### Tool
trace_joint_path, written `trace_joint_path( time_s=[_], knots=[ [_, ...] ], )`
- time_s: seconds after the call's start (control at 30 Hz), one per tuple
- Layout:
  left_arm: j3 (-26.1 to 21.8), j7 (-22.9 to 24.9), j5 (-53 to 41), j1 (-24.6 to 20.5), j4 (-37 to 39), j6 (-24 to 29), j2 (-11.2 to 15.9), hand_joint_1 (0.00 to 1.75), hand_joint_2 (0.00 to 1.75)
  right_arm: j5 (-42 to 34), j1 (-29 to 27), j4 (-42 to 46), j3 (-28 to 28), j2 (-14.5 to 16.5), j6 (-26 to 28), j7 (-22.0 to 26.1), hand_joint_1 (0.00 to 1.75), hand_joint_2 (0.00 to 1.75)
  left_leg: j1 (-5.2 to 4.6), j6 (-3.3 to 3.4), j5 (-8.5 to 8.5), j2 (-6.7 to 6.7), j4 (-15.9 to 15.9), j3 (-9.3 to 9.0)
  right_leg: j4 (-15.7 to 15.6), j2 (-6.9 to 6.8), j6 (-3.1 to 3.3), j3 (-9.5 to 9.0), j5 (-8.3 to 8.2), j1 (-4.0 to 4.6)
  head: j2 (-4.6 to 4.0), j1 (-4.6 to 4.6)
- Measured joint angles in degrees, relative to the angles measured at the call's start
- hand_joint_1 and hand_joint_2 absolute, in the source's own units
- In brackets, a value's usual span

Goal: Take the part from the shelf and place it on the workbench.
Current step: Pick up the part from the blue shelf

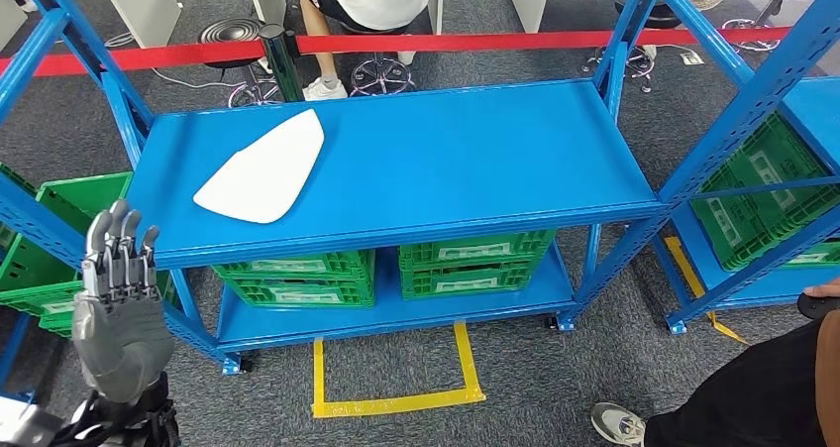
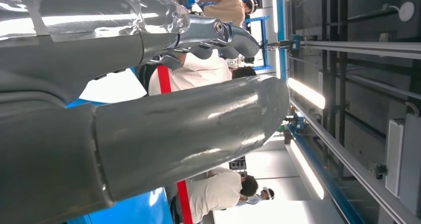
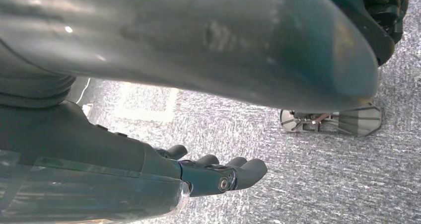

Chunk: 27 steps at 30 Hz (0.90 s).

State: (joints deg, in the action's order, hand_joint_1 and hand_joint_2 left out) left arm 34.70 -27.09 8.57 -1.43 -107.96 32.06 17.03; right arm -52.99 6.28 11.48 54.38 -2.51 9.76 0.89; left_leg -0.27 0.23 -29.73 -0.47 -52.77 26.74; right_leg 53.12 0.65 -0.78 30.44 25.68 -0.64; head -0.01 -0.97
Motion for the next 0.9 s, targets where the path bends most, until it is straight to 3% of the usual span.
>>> trace_joint_path(
  time_s=[0.1,0.17,0.27,0.3,0.33,0.37,0.43,0.47,0.53,0.63,0.67,0.7,0.77,0.8,0.83,0.87,0.9],
  knots=[
    [0.03,0.09,-0.02,-0.07,-0.03,0.00,-0.01,0.00,0.00,-0.02,0.03,0.01,0.01,0.07,-0.03,0.54,0.00,0.00,0.10,0.88,0.34,0.09,0.51,-0.26,-0.35,-0.05,-0.54,-0.14,-0.15,-0.01,-0.01,0.28],
    [0.09,0.16,-0.09,-0.17,-0.04,0.00,-0.02,0.00,0.00,-0.01,0.04,0.01,0.02,0.04,-0.07,0.85,0.00,0.00,0.62,1.22,1.04,0.25,1.80,-0.94,1.76,-0.11,-0.93,0.79,1.32,0.13,0.00,0.02],
    [0.18,0.35,-0.15,-0.17,0.02,0.00,-0.01,0.00,0.00,-0.01,-0.06,0.03,0.02,0.07,-0.22,1.00,0.00,0.00,0.92,1.30,1.22,0.31,2.31,-1.35,13.10,-0.26,-1.67,6.33,6.43,-0.23,-0.01,-0.96],
    [0.21,0.43,-0.15,-0.12,0.03,0.00,-0.01,0.00,0.00,-0.01,-0.11,0.03,0.02,0.09,-0.27,0.97,0.00,0.00,0.94,1.22,1.11,0.27,2.27,-1.43,16.03,-0.30,-1.87,7.82,7.14,-0.39,-0.01,-1.13],
    [0.25,0.47,-0.15,-0.08,0.04,0.00,0.00,0.00,0.00,-0.01,-0.15,0.02,0.02,0.11,-0.31,0.90,0.00,0.00,0.98,1.07,0.93,0.20,2.18,-1.56,16.83,-0.33,-2.01,8.30,6.65,-0.51,-0.01,-1.30],
    [0.27,0.52,-0.15,-0.04,0.06,0.00,0.00,0.00,0.00,-0.01,-0.16,0.02,0.02,0.11,-0.32,0.81,0.00,0.00,1.07,0.84,0.67,0.10,2.05,-1.78,15.08,-0.36,-2.11,7.55,4.98,-0.60,-0.01,-1.47],
    [0.31,0.56,-0.15,0.01,0.07,0.00,0.00,0.00,0.00,0.00,-0.13,0.02,0.03,0.10,-0.35,0.68,0.00,0.00,1.22,0.20,-0.05,-0.04,1.68,-2.27,7.64,-0.46,-2.19,4.00,0.83,-0.72,-0.01,-1.91],
    [0.31,0.57,-0.15,-0.01,0.05,0.00,0.01,0.00,0.00,0.01,-0.06,0.03,0.03,0.13,-0.36,0.64,0.00,0.00,1.18,-0.21,-0.49,-0.09,1.36,-2.32,4.13,-0.49,-2.00,2.32,-0.23,-0.70,0.00,-2.13],
    [0.33,0.62,-0.17,-0.04,0.03,0.00,0.01,0.00,0.00,0.01,0.04,0.04,0.04,0.23,-0.39,0.58,0.00,0.00,1.01,-0.93,-1.12,-0.08,0.96,-2.15,1.20,-0.53,-1.08,0.88,-0.15,-0.52,0.01,-2.09],
    [0.43,0.68,-0.26,-0.05,0.01,-0.01,0.02,0.00,0.00,0.02,0.00,0.02,0.04,0.30,-0.40,0.48,0.00,0.00,1.22,-1.80,-2.18,0.19,0.21,-2.11,1.21,-0.53,0.48,0.77,0.44,-0.36,0.01,-1.32],
    [0.46,0.69,-0.30,-0.07,-0.01,-0.01,0.05,0.00,0.00,0.04,0.00,0.01,0.04,0.30,-0.39,0.47,0.00,0.00,1.30,-2.02,-3.23,0.30,-1.51,-1.39,1.15,-0.53,0.86,0.61,0.54,-0.37,0.01,-1.04],
    [0.48,0.69,-0.33,-0.07,-0.02,-0.01,0.08,0.00,0.00,0.07,0.04,0.00,0.05,0.33,-0.39,0.47,0.00,0.00,1.33,-2.17,-4.76,0.38,-4.58,0.16,1.09,-0.52,1.17,0.46,0.63,-0.37,0.00,-0.67],
    [0.53,0.71,-0.34,-0.02,0.01,0.00,0.14,0.00,0.00,0.13,0.10,-0.01,0.10,0.42,-0.39,0.47,0.00,0.00,1.32,-2.22,-8.08,0.42,-13.24,5.27,1.11,-0.49,1.60,0.33,0.90,-0.13,0.01,0.18],
    [0.56,0.73,-0.34,0.03,0.05,0.00,0.15,0.00,0.00,0.14,0.07,-0.01,0.18,0.47,-0.39,0.47,0.00,0.00,1.31,-2.18,-8.81,0.43,-16.73,7.72,1.14,-0.46,1.71,0.26,1.04,-0.01,0.01,0.44],
    [0.57,0.75,-0.33,0.09,0.11,0.00,0.15,0.00,0.00,0.15,0.01,-0.01,0.27,0.49,-0.39,0.47,0.00,0.00,1.30,-2.06,-8.32,0.44,-18.23,9.27,1.16,-0.41,1.77,0.10,1.22,0.11,0.01,0.60],
    [0.58,0.77,-0.33,0.12,0.19,-0.01,0.15,0.00,0.00,0.15,-0.05,-0.01,0.36,0.50,-0.39,0.47,0.00,0.00,1.30,-1.87,-6.64,0.45,-17.47,9.69,1.19,-0.34,1.77,-0.16,1.44,0.21,0.01,0.71],
    [0.58,0.79,-0.33,0.14,0.26,-0.01,0.15,0.00,0.00,0.15,-0.07,-0.01,0.43,0.50,-0.39,0.47,0.00,0.00,1.27,-1.61,-4.01,0.46,-14.61,8.99,1.20,-0.22,1.67,-0.54,1.69,0.27,0.00,0.80]
  ],
)
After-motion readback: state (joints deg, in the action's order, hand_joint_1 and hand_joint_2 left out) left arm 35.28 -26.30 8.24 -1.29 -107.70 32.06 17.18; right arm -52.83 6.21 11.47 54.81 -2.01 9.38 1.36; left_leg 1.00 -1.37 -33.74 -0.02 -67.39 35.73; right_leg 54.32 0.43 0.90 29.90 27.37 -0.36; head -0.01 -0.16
